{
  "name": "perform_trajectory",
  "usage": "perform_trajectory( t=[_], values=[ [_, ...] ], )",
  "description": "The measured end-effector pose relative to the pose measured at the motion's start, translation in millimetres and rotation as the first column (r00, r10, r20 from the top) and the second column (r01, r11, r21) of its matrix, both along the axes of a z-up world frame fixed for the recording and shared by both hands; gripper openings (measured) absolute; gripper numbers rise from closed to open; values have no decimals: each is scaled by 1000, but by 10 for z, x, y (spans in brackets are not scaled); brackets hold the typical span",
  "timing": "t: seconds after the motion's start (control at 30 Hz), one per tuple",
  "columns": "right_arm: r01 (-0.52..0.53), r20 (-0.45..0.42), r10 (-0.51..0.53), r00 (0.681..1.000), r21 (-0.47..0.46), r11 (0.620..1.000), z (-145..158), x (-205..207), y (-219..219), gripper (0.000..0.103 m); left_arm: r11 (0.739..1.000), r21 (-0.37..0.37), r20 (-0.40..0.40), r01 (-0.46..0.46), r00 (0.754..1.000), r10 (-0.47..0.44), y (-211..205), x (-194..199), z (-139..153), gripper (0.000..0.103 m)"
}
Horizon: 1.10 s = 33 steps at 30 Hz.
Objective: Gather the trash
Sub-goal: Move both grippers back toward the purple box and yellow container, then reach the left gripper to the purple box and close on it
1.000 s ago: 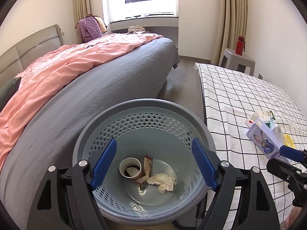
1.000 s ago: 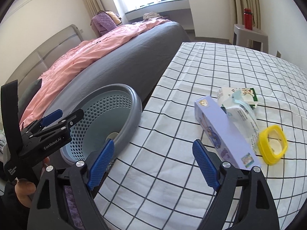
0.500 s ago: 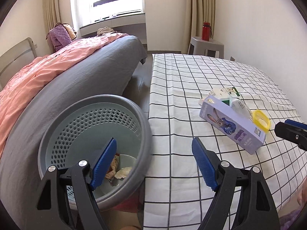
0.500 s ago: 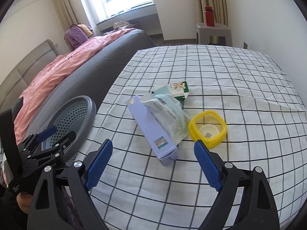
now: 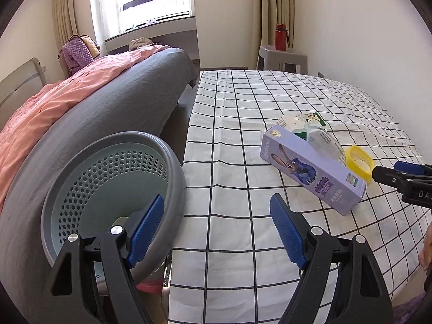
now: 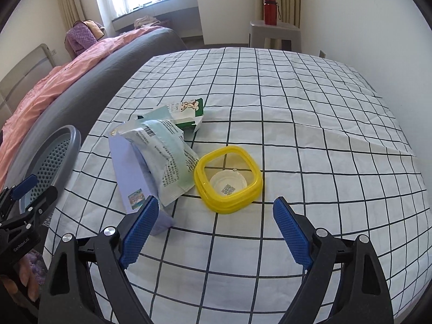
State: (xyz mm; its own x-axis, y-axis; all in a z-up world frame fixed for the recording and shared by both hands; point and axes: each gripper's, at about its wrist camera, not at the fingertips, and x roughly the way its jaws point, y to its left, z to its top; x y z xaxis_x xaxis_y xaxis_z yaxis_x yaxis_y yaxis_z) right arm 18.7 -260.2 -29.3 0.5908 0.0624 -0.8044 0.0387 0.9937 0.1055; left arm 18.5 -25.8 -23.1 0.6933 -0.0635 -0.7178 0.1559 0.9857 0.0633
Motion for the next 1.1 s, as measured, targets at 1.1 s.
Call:
perform_trajectory(
  t=[1.1],
  values=[
    [-182,1,182,983,3,983,-43,57,743,85,997,-60,-26,-42,999,40,116,139,49,77]
  ],
)
